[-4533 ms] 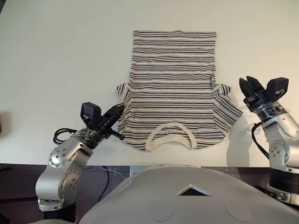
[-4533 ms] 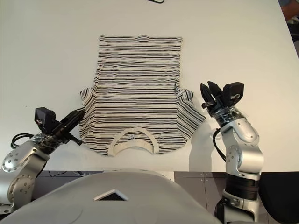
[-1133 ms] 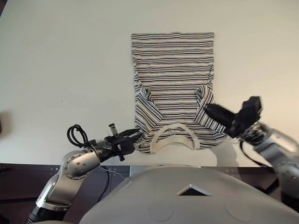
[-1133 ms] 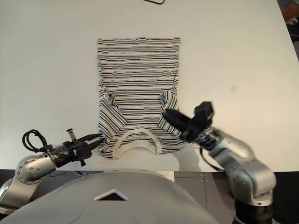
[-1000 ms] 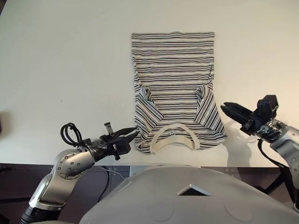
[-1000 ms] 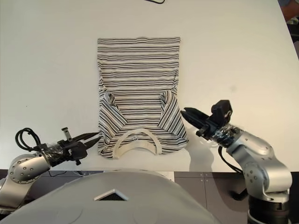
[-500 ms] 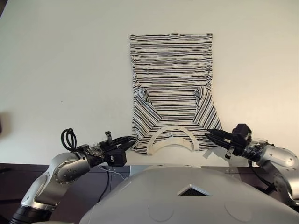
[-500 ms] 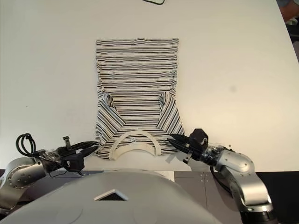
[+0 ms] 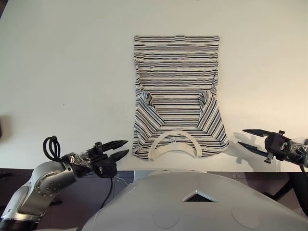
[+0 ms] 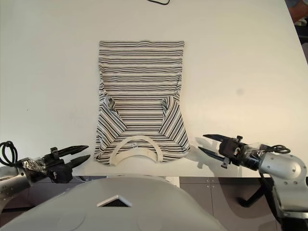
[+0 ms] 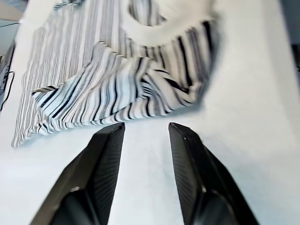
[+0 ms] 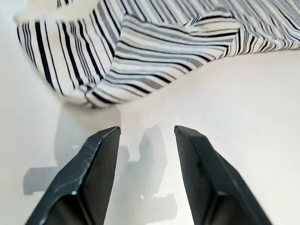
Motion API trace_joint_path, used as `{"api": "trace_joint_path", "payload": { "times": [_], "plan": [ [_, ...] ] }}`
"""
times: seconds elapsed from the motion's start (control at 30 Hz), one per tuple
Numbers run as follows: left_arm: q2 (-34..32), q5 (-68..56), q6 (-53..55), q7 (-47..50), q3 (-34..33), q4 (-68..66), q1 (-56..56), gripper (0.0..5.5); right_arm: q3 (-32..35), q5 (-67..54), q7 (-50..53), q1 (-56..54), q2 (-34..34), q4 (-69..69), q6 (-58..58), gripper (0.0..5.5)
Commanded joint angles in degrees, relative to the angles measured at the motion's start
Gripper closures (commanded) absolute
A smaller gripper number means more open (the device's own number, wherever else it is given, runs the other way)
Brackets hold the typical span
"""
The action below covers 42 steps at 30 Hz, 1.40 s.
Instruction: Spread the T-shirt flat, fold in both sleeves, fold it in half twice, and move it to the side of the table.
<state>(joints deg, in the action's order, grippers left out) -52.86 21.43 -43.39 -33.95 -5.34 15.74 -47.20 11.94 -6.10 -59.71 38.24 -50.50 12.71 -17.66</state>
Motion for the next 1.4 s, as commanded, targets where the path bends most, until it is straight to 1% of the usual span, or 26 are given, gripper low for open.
{"api": "trace_joint_path", "payload": {
  "times": [0.03,0.17,0.3,0.47,0.63,0.77,0.8,0.83,0.9,1.03,1.17,1.27,1.4],
  "plan": [
    [0.25,8.95,-5.84,3.52,1.76,-3.29,1.74,3.56,-2.26,5.02,1.01,-1.96,-0.68,-5.21,-9.04,3.04],
    [2.6,14.96,-6.21,6.87,4.51,-5.47,5.87,3.56,-4.45,6.75,2.1,-3.07,-0.28,-7.71,-12.16,3.04],
    [3.74,19.17,-5.89,9.31,7.39,-6.81,9.28,3.56,-6.44,7.21,3.07,-4.06,-0.19,-7.9,-12.68,3.04],
    [3.36,21.17,-5.89,10.55,10.64,-6.9,11.8,3.56,-7.53,7.61,3.63,-6.1,-1.49,-9.73,-14.24,3.04],
    [1.64,19.77,-5.01,9.1,12.82,-7.24,12.81,3.56,-8.17,8.2,4.29,-7.46,-1.82,-10.97,-16.03,3.04],
    [0.12,15.75,-4.83,8.22,14.3,-7.73,12.96,4.25,-8.78,8.58,4.93,-7.71,-2.17,-11.25,-17.27,2.99],
    [-0.06,15.26,-4.64,8.12,14.56,-7.74,12.86,4.52,-8.94,8.76,5.06,-7.8,-2.4,-11.34,-17.66,2.99],
    [-0.09,14.47,-4.24,7.92,15.0,-7.89,12.74,4.57,-9.11,8.94,5.19,-7.89,-2.69,-11.48,-18.15,2.99],
    [0.04,13.42,-3.32,7.52,15.58,-8.0,12.5,4.88,-9.34,9.18,5.27,-7.89,-3.33,-11.48,-19.69,2.99],
    [-0.08,11.49,-1.84,6.8,16.23,-8.24,12.34,5.39,-10.26,13.53,6.18,-7.37,-5.13,-11.91,-27.43,2.99],
    [-0.16,10.42,-1.18,6.12,16.96,-8.24,12.71,5.4,-12.66,21.25,10.59,-9.06,-3.84,-14.99,-33.84,2.37],
    [-0.37,9.7,-1.33,5.47,17.43,-8.51,13.7,5.4,-15.15,24.91,13.95,-10.51,-1.81,-14.68,-34.56,2.37],
    [-0.89,8.38,-1.72,4.91,17.41,-8.72,14.56,5.4,-17.72,27.26,16.42,-11.43,-1.92,-15.1,-33.92,2.37]
  ]
}}
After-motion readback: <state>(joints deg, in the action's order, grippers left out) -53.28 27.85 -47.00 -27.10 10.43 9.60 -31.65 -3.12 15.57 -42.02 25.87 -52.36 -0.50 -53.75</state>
